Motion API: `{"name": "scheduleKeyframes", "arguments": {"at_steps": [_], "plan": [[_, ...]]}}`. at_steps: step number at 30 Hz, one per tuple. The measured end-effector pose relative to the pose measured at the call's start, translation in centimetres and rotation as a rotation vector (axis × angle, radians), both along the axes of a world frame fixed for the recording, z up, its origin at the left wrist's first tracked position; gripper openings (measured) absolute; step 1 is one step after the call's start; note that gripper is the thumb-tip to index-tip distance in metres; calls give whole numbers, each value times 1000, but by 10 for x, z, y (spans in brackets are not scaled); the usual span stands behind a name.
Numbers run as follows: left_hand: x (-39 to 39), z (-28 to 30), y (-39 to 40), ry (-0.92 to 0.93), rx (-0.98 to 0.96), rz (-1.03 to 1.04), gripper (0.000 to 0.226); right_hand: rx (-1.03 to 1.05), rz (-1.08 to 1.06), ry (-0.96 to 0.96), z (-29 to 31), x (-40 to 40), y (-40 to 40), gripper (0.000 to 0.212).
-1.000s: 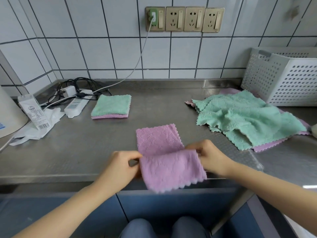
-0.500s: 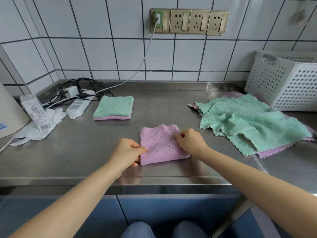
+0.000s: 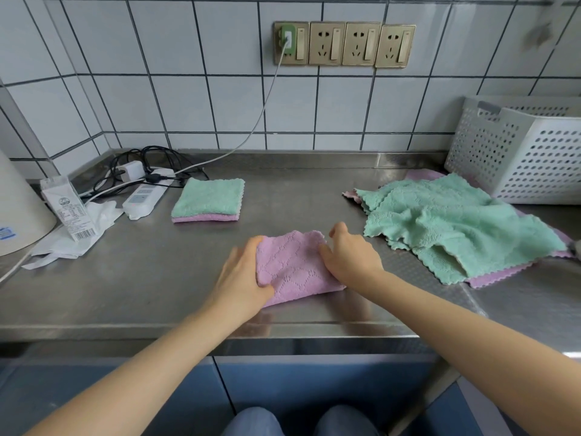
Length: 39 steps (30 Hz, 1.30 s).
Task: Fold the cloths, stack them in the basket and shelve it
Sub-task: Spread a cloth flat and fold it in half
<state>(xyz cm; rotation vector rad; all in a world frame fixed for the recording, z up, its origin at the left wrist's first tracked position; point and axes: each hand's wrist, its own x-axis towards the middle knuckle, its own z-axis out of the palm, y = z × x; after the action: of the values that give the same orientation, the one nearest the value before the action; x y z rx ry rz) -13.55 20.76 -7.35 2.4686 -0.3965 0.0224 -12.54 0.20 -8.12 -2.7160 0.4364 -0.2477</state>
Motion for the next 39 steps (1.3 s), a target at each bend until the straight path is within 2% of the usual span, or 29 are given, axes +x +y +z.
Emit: {"name": "scheduleKeyframes", "arguments": {"at_steps": [2,4,7,10,14,17,19,21,24,26,28,30,32,34,35,37,39], "plan": [[10,0,-3,-204,52,-102,58,-182,127,-84,4,0,6,28],[24,-2,-9,-268,224,-237,55,-259,341,-133,2,4,14,34],[32,-9,-11,-67,441,-321,59,-316,494,-39,-9,7,14,41],[29,-18,-1,-7,461,-264,68,-294,470,54,-18,1,0,55],[18,-22,11,36,437,-159,69,-242,396,119,-23,-10,-13,52],[11,-17,8,94,290,-100,70,-225,353,105,-28,-13,-14,55],[10,-11,1,186,64,-32,79,-223,345,91,-32,-11,-14,65],[13,-3,-8,339,-334,60,87,-230,348,79,-37,-8,-15,78],[28,7,-18,550,-972,283,92,-236,354,75,-40,-5,-18,80],[35,13,-18,667,-1206,377,86,-233,361,71,-42,-5,-20,79],[38,17,-14,742,-1236,402,63,-239,362,68,-43,-5,-21,78],[38,18,-9,812,-1085,309,30,-241,366,49,-40,-8,-18,76],[38,13,-5,823,-886,174,14,-229,386,17,-30,-11,-13,66],[44,8,0,682,-748,135,28,-157,417,-46,-21,-8,-6,52],[46,9,3,597,-763,146,37,-91,427,-82,-15,-8,-2,51],[59,15,11,504,-895,128,46,86,425,-120,-7,4,8,55],[79,24,21,494,-1019,91,48,351,390,-79,2,26,21,60]]}}
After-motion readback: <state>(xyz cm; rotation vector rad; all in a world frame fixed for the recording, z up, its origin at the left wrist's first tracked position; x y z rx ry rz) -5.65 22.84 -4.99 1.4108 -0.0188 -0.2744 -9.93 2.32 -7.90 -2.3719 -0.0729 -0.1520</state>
